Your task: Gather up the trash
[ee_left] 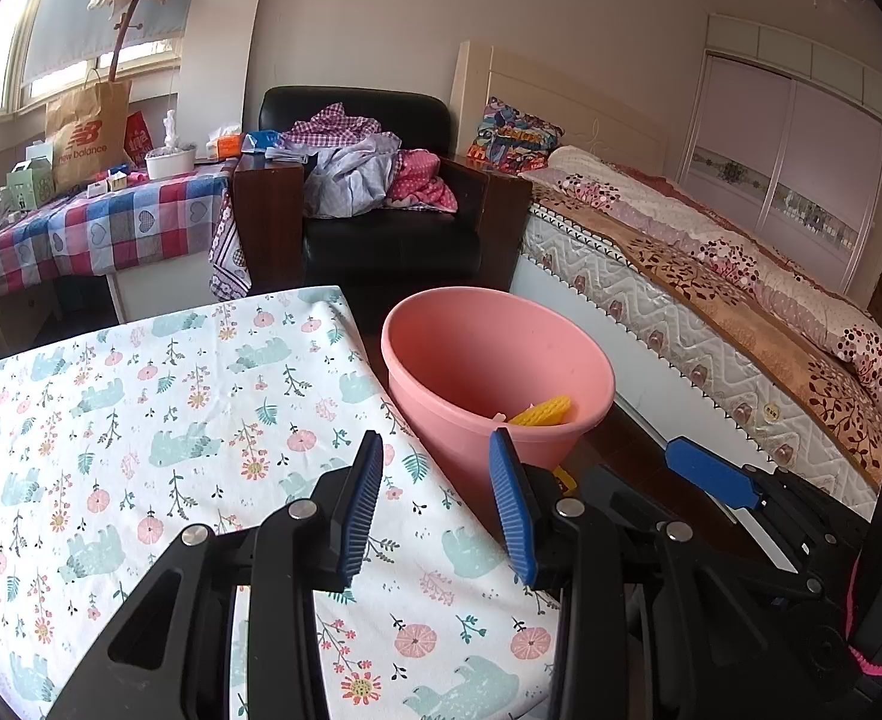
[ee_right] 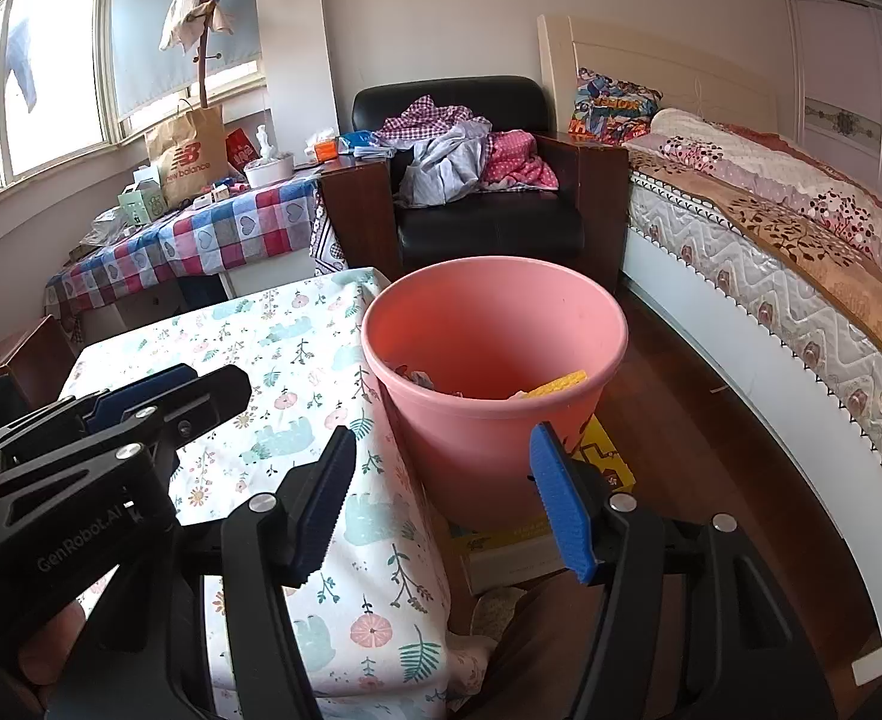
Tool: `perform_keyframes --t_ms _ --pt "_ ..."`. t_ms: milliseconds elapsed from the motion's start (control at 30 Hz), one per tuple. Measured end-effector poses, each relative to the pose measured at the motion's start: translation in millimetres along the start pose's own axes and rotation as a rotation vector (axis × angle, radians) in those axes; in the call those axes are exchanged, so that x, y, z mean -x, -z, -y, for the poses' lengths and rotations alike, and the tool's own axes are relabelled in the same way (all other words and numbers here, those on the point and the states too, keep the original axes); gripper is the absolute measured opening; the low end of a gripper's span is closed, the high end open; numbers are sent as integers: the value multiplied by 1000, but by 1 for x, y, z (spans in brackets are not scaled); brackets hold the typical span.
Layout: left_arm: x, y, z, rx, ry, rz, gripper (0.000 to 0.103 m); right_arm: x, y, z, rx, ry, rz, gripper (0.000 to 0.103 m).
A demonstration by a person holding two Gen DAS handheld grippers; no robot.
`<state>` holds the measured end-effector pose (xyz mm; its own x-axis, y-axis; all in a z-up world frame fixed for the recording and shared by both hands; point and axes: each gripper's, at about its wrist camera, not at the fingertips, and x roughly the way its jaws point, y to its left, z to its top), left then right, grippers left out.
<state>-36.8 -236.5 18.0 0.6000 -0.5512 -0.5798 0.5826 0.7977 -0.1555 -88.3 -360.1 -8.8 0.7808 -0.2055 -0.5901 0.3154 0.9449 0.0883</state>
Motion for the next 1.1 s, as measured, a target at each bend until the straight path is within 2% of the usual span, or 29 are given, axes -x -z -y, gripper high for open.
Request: perform_keyframes --t_ms 1100 --pt "-4 4 -2 3 5 -13 36 -1 6 1 -3 1 -8 61"
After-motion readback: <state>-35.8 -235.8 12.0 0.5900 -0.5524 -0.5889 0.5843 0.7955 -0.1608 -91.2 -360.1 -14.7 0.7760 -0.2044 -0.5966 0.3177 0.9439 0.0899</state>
